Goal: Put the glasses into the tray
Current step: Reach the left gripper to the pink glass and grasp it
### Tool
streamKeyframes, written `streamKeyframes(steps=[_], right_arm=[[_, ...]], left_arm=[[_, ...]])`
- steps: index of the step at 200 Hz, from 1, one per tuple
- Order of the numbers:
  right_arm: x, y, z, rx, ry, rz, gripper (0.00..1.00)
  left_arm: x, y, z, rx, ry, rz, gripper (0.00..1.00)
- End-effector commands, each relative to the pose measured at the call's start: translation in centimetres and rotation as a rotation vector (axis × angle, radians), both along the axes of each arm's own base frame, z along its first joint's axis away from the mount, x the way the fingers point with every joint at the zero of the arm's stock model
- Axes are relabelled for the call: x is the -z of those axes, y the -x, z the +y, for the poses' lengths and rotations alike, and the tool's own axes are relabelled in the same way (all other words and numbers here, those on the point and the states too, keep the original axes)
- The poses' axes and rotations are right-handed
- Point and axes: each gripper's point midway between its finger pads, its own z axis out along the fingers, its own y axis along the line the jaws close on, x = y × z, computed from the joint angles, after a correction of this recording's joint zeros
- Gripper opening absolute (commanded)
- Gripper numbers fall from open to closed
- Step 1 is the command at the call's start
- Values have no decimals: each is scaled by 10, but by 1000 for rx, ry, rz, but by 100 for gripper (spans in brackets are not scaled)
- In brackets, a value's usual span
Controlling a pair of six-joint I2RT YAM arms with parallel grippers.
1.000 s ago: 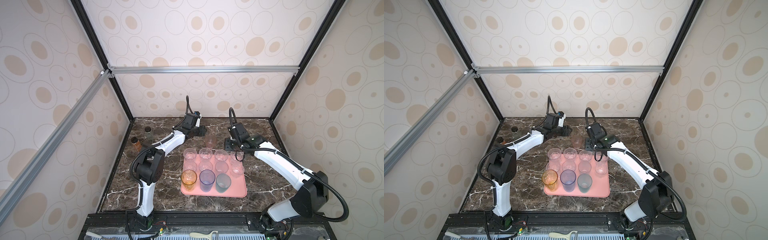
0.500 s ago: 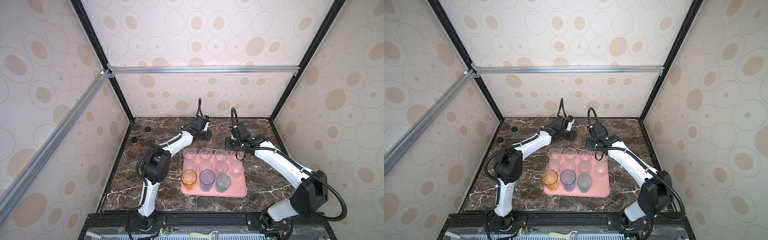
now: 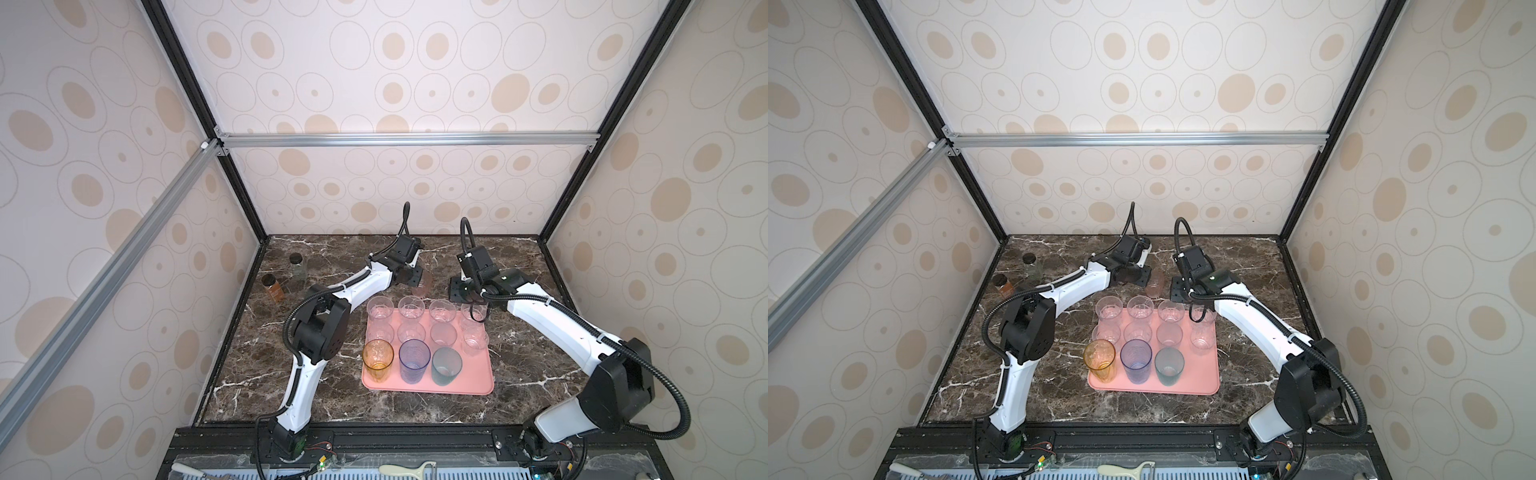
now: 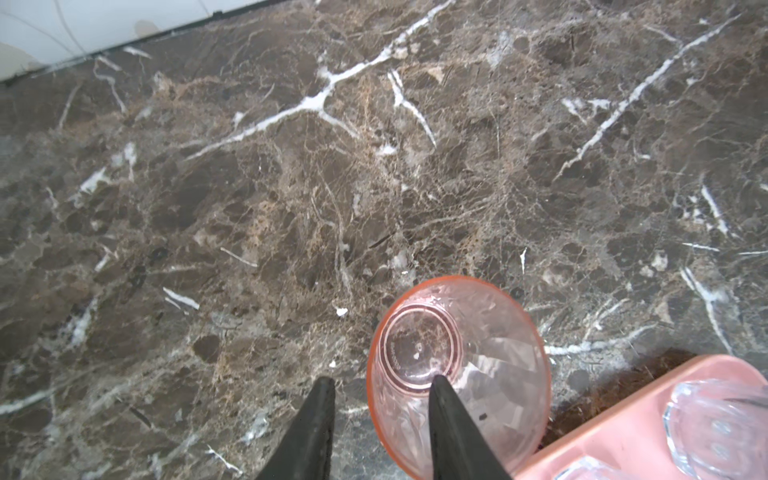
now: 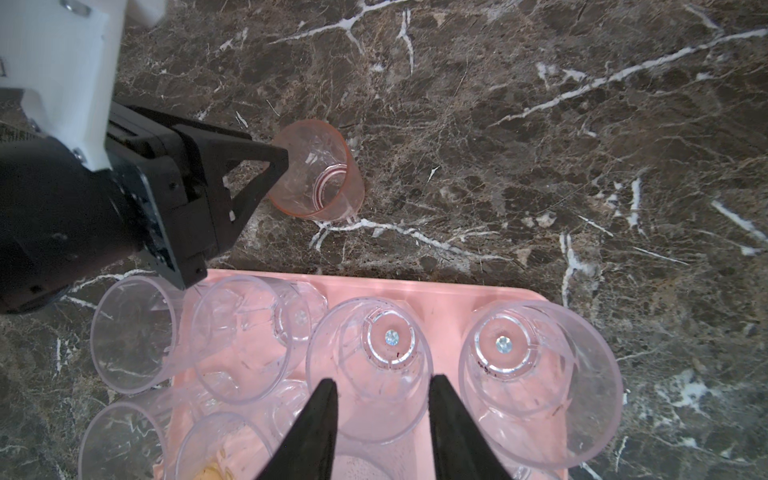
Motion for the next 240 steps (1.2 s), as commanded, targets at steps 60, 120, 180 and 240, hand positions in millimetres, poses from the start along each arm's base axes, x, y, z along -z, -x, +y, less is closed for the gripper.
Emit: streamKeyframes(steps=[60,120,180,240], right_arm=[[12,2,-3,16,13,28,39],[7,-1,-3,16,14,15,39],[-16,-4,1,16,-10,-20,38],[-59,-1,0,55,38,-136,39]], left_arm=[[10,-7,-9,12,-42,-1,22],[-13,-7,-9,16,-43,-42,8],[-74,-5,-7,0,26,-131,4],[-130,22,-12,-6,169,-199,3]])
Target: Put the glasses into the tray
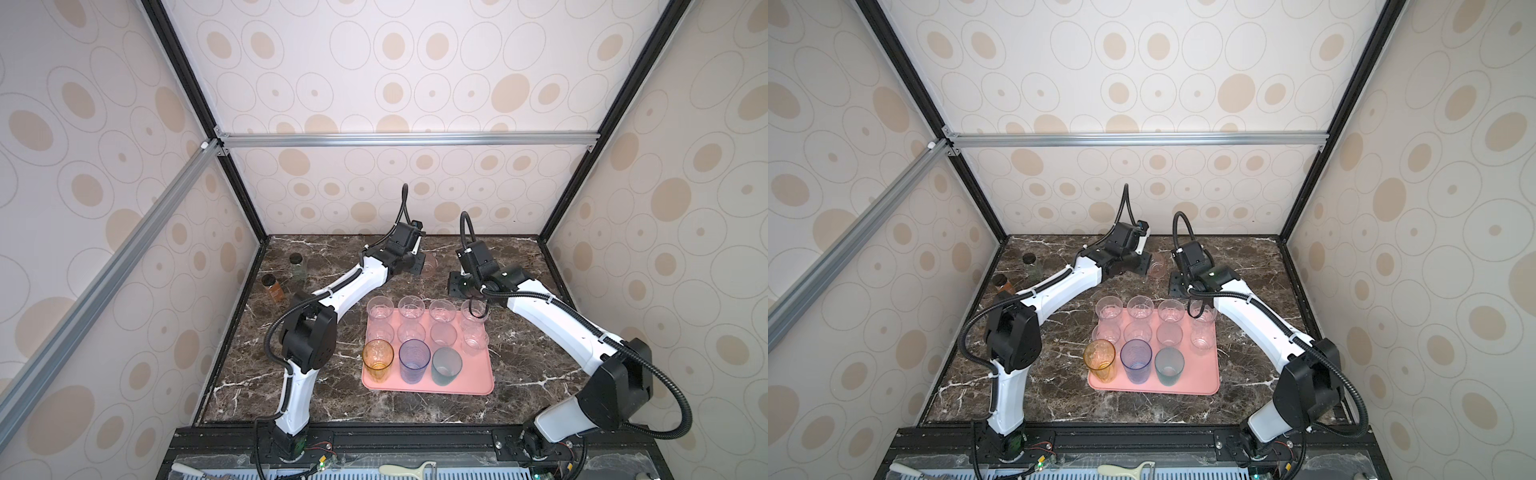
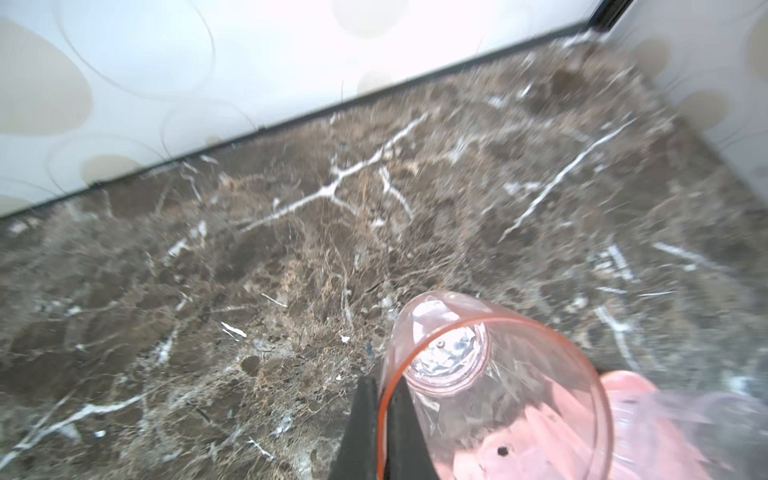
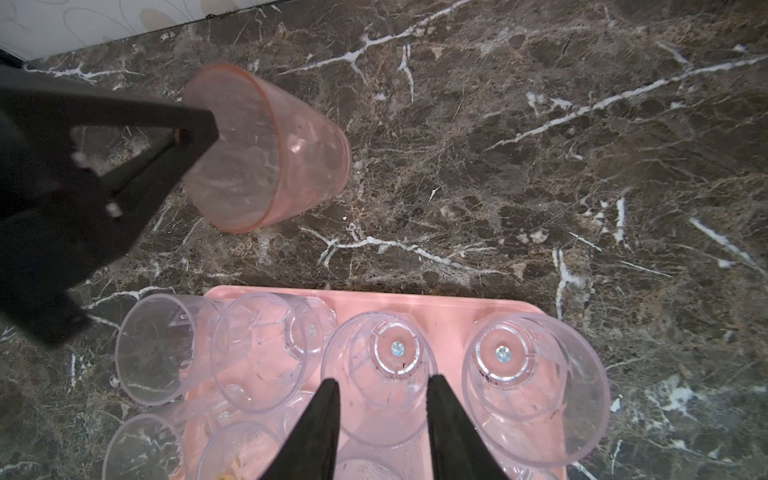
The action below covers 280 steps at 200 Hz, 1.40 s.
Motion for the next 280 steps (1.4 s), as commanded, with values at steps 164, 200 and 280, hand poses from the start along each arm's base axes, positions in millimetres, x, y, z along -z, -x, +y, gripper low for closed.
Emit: streamKeyframes(steps=[164,200,280], right_arm=[[-53,-15,18,15,165,-159,37],[-46,-19,14,33,212,-151,18],[-50,-17,7,42,235,-151,3]], left_arm=[[-78,101,-17,-13,301,-90,2],[-83,108,-22,-2,336,-86,5],[-121,130,-23,49,448,-98,32]])
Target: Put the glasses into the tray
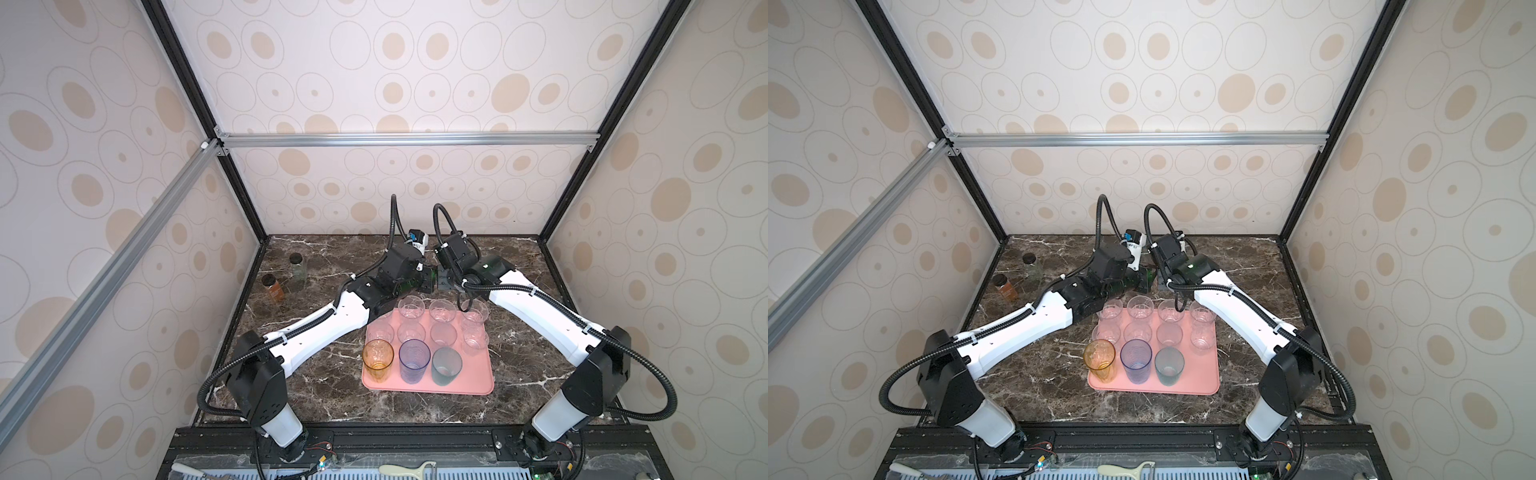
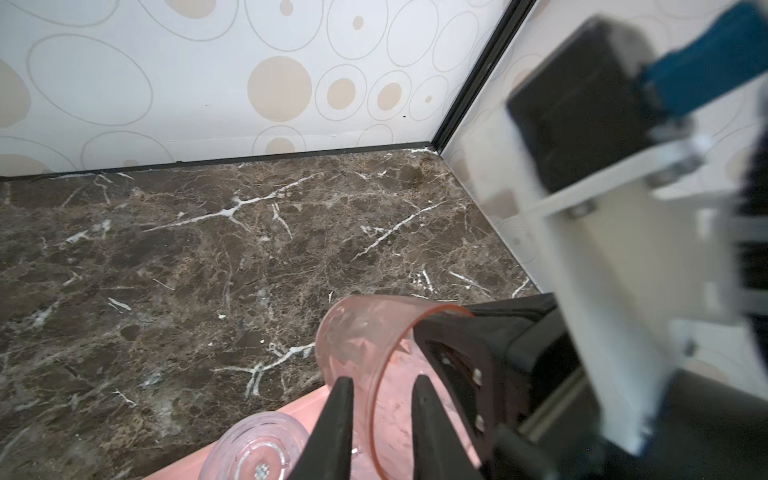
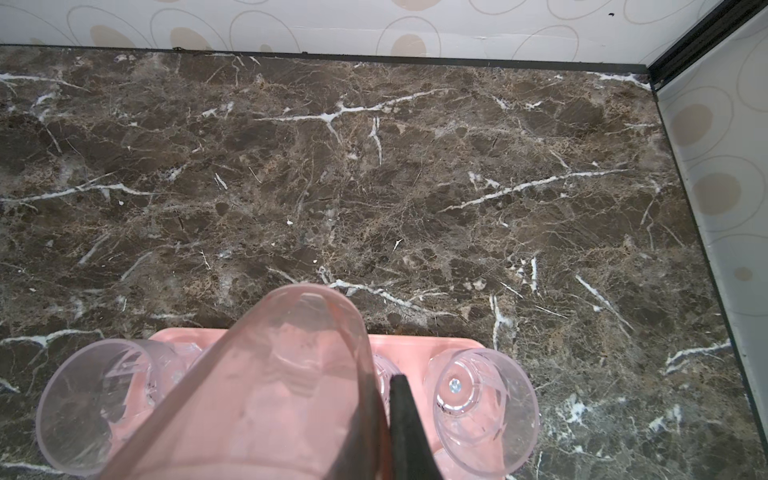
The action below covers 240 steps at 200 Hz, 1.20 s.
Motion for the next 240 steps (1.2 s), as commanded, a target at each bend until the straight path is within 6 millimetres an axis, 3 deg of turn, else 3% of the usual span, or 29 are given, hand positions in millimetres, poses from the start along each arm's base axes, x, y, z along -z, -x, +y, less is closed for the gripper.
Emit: streamKeyframes(steps=[1,38,75,118,165,201,240], right_arm=[[-20,-1,-5,16,-6,-43,3],[-27,1,-17,22,-16,-32,2],[-38,22,-51,40,-5,-3,1],[-40,67,-101,59,-8,96,1],[-26,137,-143,80,72,236,1],[-1,186,-156,105,37,333,1],[60,217,-151,155,-30,433,0]], left_arm=[[-34,12,3,11,84,-34,32],[-51,26,23,0,92,-80,37],[-44,23,64,-123,-65,-174,45],[-27,16,109,-218,-196,-214,51],[-10,18,154,-289,-252,-201,53],[5,25,176,-324,-256,-176,53],[22,28,179,-322,-259,-149,53]])
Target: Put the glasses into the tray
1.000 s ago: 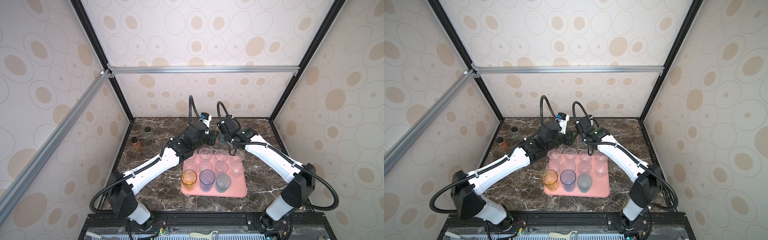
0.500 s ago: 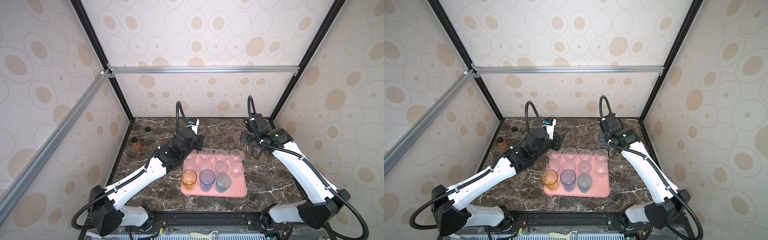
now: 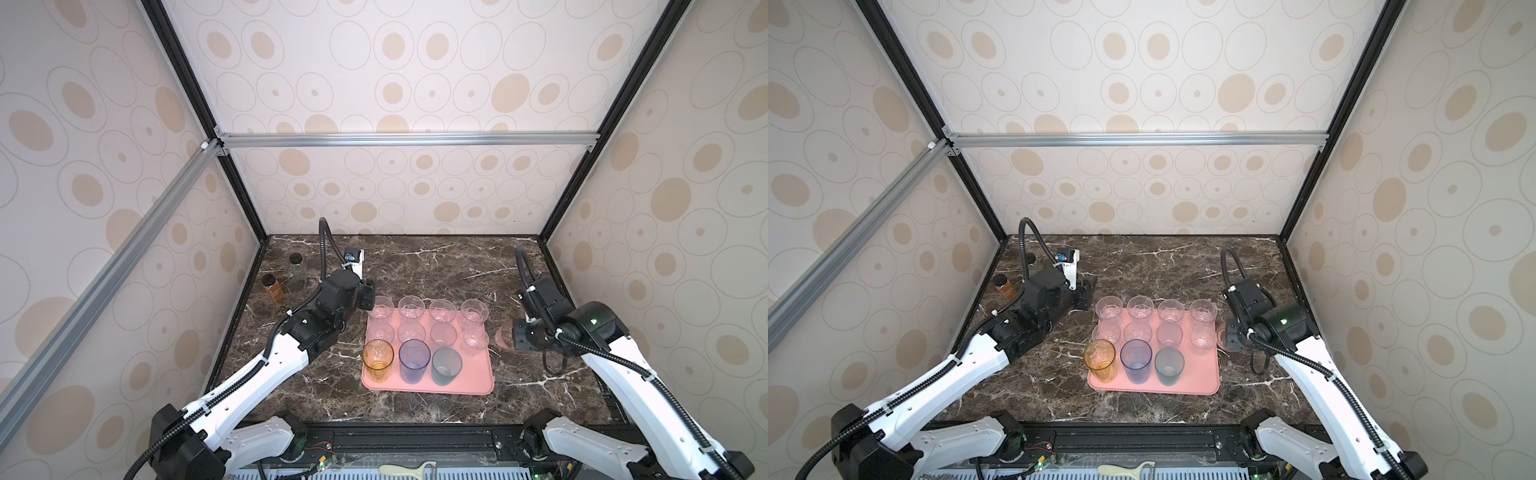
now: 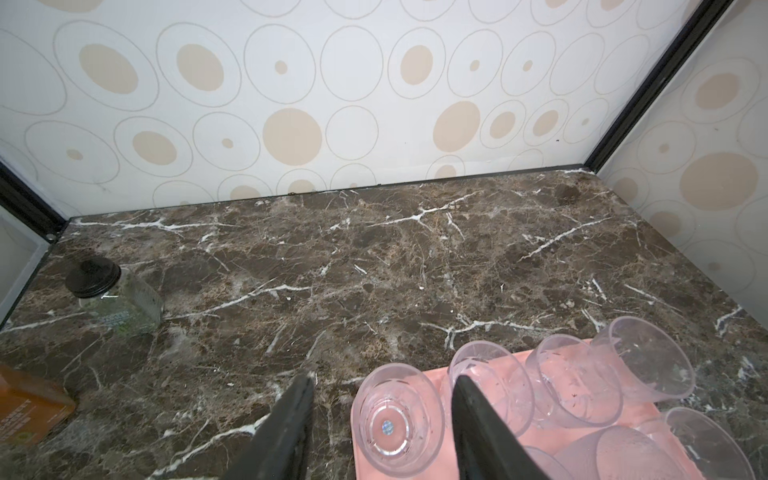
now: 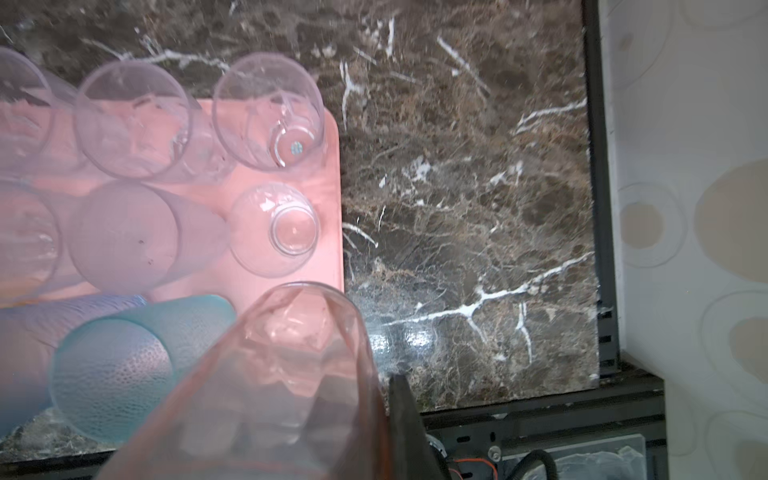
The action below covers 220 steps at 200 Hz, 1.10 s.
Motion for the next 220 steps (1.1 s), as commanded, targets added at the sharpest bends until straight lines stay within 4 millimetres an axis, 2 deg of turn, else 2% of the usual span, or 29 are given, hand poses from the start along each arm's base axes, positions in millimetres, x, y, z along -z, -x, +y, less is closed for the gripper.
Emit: streamKeyframes(steps=[1,33,63,78,108,154,220], right_arm=[[34,23,4,58,-37,85,0],[74,27,21,78,-92,71,0],[109,20,40,72,-113,53,0],[121,16,50,67,-136,59,0],[139,17,56,48,-89,114,0],[148,16,53,35,-30,148,1],[152,16,54,5,3,189,11]], left_arm=[[4,2,4,-9,-3,8,53],[11,2,2,0,-2,17,53],[17,1,-1,12,9,29,53],[17,1,-3,18,13,31,53],[19,2,-2,16,4,30,53],[20,2,0,14,2,28,54],[21,2,1,15,-10,23,53]])
